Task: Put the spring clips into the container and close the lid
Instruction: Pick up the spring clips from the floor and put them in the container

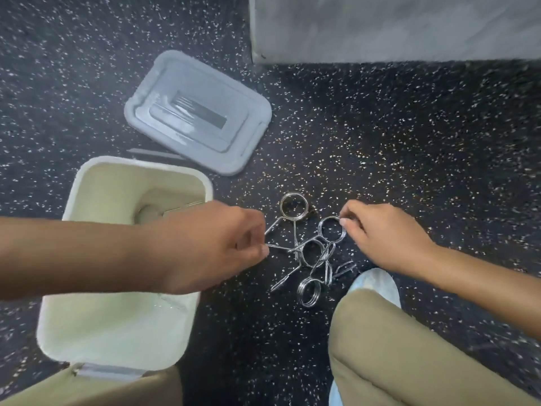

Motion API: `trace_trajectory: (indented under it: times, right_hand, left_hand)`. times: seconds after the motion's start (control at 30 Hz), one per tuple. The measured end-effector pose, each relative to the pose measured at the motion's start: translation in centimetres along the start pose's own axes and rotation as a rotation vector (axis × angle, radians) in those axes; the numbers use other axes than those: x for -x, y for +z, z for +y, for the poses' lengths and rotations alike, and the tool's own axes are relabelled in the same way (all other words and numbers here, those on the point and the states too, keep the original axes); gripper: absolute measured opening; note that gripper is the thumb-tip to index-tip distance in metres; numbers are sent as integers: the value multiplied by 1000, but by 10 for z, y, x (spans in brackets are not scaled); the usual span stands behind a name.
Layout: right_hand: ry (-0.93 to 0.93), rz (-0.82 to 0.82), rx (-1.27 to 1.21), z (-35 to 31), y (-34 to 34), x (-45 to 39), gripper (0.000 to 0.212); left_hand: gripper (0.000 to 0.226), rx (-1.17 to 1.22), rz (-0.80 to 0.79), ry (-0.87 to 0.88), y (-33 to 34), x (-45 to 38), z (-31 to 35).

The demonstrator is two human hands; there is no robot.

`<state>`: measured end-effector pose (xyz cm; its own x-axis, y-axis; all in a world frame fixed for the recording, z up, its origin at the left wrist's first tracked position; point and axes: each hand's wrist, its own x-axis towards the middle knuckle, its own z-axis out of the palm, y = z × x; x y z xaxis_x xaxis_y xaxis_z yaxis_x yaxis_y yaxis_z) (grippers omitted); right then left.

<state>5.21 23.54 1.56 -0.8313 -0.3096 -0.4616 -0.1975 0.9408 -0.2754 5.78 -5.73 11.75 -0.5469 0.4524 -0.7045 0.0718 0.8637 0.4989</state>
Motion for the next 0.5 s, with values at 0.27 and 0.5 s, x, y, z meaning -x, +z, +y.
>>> trace_trajectory:
  times: [0.27, 0.5]
  right_hand:
    - [13, -36, 76, 16, 31, -28, 22]
    - [12, -182, 102, 11, 49, -43, 32]
  left_hand:
    - [19, -246, -68, -20, 18, -107, -8]
    - [27, -448, 40, -10, 59, -176, -6]
